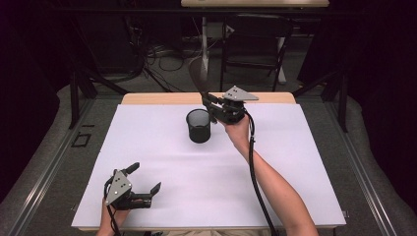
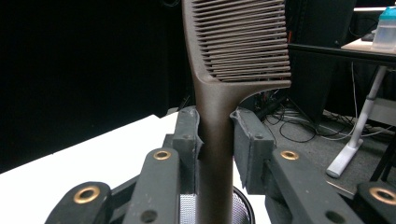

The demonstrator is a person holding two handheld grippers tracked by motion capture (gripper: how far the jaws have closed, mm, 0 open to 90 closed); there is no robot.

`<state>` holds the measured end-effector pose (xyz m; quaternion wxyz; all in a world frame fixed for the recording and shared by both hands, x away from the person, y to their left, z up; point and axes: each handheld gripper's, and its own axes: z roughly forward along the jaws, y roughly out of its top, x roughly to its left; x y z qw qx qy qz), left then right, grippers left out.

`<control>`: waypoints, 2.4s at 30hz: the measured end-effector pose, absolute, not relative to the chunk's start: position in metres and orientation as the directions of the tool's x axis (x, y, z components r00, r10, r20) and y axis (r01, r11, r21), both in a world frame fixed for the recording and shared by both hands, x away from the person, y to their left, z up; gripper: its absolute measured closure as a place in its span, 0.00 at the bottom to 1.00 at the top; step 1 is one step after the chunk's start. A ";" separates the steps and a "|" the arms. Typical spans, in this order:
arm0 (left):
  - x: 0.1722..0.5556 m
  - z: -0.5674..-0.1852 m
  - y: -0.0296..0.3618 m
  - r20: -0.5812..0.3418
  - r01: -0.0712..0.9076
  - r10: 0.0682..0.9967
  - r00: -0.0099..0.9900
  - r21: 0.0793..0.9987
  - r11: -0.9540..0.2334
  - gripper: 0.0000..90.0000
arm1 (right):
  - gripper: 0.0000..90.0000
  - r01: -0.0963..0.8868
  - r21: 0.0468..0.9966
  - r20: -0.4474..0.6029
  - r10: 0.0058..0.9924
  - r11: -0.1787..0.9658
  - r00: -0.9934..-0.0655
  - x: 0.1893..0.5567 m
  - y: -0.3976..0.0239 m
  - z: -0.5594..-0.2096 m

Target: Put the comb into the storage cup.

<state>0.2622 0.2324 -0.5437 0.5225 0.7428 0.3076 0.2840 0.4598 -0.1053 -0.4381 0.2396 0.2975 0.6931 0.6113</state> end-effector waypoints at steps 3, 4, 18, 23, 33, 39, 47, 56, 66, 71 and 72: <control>0.262 -0.544 0.232 0.101 0.161 0.754 0.649 0.951 -0.265 0.03 | 0.81 0.113 0.991 0.032 0.706 0.069 -0.707 0.461 -0.103 -0.437; 0.262 -0.544 0.232 0.100 0.161 0.754 0.650 0.951 -0.265 0.03 | 0.81 0.111 0.992 0.035 0.706 0.062 -0.707 0.461 -0.102 -0.437; 0.262 -0.544 0.233 0.097 0.162 0.753 0.651 0.951 -0.263 0.03 | 0.81 0.098 0.994 0.043 0.708 0.038 -0.705 0.466 -0.093 -0.437; 0.262 -0.544 0.233 0.097 0.161 0.753 0.651 0.952 -0.262 0.03 | 0.81 0.097 0.995 0.047 0.708 0.030 -0.704 0.469 -0.090 -0.438; 0.262 -0.544 0.233 0.097 0.162 0.753 0.651 0.951 -0.262 0.03 | 0.81 0.093 0.995 0.044 0.711 0.030 -0.702 0.472 -0.085 -0.440; 0.262 -0.544 0.233 0.096 0.162 0.753 0.650 0.952 -0.261 0.03 | 0.81 0.079 0.996 0.035 0.715 0.029 -0.698 0.475 -0.081 -0.441; 0.262 -0.544 0.233 0.095 0.163 0.755 0.649 0.952 -0.260 0.03 | 0.81 0.071 0.997 0.031 0.718 0.026 -0.696 0.478 -0.078 -0.443; 0.261 -0.544 0.233 0.096 0.162 0.755 0.648 0.952 -0.260 0.03 | 0.81 0.069 0.997 0.026 0.723 0.030 -0.691 0.482 -0.074 -0.445; 0.261 -0.544 0.234 0.098 0.160 0.755 0.649 0.952 -0.262 0.03 | 0.81 0.074 0.997 0.035 0.721 0.023 -0.692 0.485 -0.067 -0.448; 0.261 -0.544 0.234 0.099 0.160 0.755 0.648 0.952 -0.262 0.03 | 0.81 0.081 0.996 0.033 0.722 0.032 -0.691 0.487 -0.065 -0.451; 0.261 -0.544 0.234 0.097 0.161 0.755 0.648 0.952 -0.261 0.03 | 0.81 0.083 0.996 0.033 0.723 0.034 -0.691 0.488 -0.066 -0.451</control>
